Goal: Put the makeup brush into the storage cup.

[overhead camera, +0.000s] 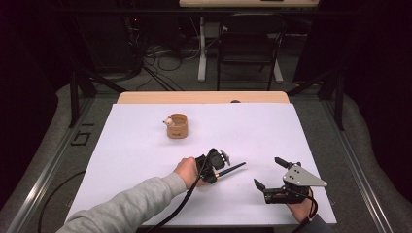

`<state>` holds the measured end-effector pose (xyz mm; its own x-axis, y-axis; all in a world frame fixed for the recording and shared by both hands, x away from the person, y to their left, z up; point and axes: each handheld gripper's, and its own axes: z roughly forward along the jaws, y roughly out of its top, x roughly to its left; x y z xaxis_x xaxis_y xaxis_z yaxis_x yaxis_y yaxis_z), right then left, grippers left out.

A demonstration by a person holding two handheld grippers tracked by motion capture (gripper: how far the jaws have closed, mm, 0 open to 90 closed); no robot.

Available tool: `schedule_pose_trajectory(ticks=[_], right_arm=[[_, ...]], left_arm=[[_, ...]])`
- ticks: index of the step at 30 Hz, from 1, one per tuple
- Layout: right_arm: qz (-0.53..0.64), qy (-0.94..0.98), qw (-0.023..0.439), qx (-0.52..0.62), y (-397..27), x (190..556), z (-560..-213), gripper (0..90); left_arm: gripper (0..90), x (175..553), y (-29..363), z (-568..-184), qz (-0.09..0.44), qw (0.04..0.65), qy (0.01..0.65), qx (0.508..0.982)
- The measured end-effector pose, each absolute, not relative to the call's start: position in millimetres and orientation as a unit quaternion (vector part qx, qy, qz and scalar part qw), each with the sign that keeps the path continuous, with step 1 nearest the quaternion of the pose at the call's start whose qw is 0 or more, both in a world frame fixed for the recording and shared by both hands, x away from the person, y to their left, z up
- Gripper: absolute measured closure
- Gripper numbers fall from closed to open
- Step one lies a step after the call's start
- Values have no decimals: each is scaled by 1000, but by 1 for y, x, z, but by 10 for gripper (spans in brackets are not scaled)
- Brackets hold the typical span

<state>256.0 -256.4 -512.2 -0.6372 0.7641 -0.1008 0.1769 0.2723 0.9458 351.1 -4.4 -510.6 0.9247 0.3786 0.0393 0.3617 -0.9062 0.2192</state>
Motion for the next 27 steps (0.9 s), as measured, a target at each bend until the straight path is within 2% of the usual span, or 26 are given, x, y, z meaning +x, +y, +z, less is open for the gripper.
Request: schedule_pose_trajectory(ticks=[18,27], right_arm=[[497,765,269,309,-250,262,-517,16],[473,799,221,300,-246,273,-513,0]], left_arm=[[780,350,10,-497,35,117,132,984],[779,350,23,-494,34,126,111,985]])
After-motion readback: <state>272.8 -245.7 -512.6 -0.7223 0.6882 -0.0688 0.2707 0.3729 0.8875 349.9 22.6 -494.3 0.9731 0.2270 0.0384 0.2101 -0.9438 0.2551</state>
